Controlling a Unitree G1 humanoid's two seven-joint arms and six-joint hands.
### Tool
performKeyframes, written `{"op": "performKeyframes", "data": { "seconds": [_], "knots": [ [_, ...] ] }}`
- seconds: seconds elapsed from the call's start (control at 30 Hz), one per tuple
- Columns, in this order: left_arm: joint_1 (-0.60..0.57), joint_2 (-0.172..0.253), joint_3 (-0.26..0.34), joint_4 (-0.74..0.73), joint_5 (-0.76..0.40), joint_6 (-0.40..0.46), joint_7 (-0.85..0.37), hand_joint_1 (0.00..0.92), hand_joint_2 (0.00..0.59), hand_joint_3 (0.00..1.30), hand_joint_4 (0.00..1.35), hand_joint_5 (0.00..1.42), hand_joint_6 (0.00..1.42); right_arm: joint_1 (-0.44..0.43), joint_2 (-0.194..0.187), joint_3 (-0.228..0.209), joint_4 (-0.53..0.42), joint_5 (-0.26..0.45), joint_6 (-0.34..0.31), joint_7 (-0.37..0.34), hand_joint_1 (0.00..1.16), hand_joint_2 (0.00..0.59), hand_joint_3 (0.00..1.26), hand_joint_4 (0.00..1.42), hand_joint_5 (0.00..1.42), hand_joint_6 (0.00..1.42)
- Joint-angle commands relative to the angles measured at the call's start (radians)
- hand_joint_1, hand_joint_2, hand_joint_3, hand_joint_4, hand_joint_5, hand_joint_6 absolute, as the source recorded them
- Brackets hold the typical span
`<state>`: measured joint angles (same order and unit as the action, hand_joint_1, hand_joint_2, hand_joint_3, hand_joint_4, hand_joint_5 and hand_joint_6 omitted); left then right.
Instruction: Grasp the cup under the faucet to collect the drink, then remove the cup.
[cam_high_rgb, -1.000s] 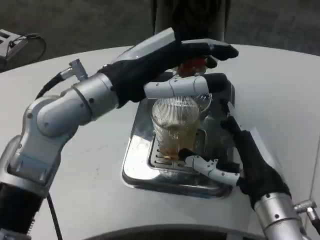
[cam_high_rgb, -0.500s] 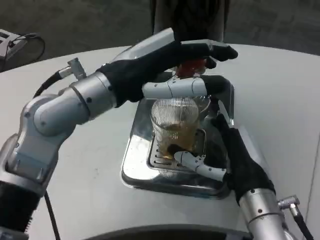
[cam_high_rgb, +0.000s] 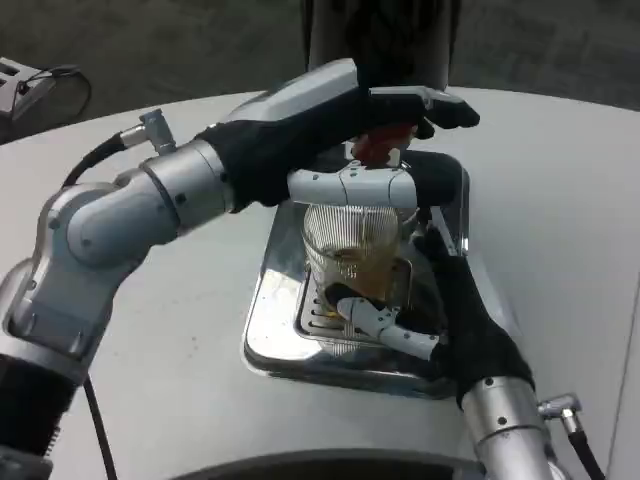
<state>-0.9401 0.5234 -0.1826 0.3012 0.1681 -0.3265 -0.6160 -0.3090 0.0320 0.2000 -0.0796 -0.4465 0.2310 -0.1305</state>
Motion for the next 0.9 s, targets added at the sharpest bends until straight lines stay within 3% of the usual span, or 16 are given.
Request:
{"op": "performKeyframes", "data": {
  "seconds": [0.03, 0.3, 0.9],
  "knots": [
    [0.006, 0.010, -0.033, 0.016, 0.031, -0.013, -0.036, 0.000, 0.000, 0.24, 0.17, 0.20, 0.17, -0.016, 0.020, 0.017, 0.017, -0.008, 0.009, -0.022, 0.73, 0.203, 0.00, 0.01, 0.08, 0.17],
    [0.015, 0.020, -0.031, 0.009, 0.025, -0.017, -0.047, 0.000, 0.000, 0.24, 0.17, 0.20, 0.17, -0.034, 0.056, 0.025, 0.075, -0.006, -0.010, -0.080, 0.72, 0.200, 0.00, 0.02, 0.09, 0.17],
    [0.009, 0.042, -0.011, 0.000, 0.017, -0.012, -0.056, 0.000, 0.000, 0.25, 0.18, 0.21, 0.16, -0.086, 0.091, 0.021, 0.197, 0.009, -0.061, -0.172, 0.72, 0.200, 0.00, 0.04, 0.11, 0.16]
  ]
}}
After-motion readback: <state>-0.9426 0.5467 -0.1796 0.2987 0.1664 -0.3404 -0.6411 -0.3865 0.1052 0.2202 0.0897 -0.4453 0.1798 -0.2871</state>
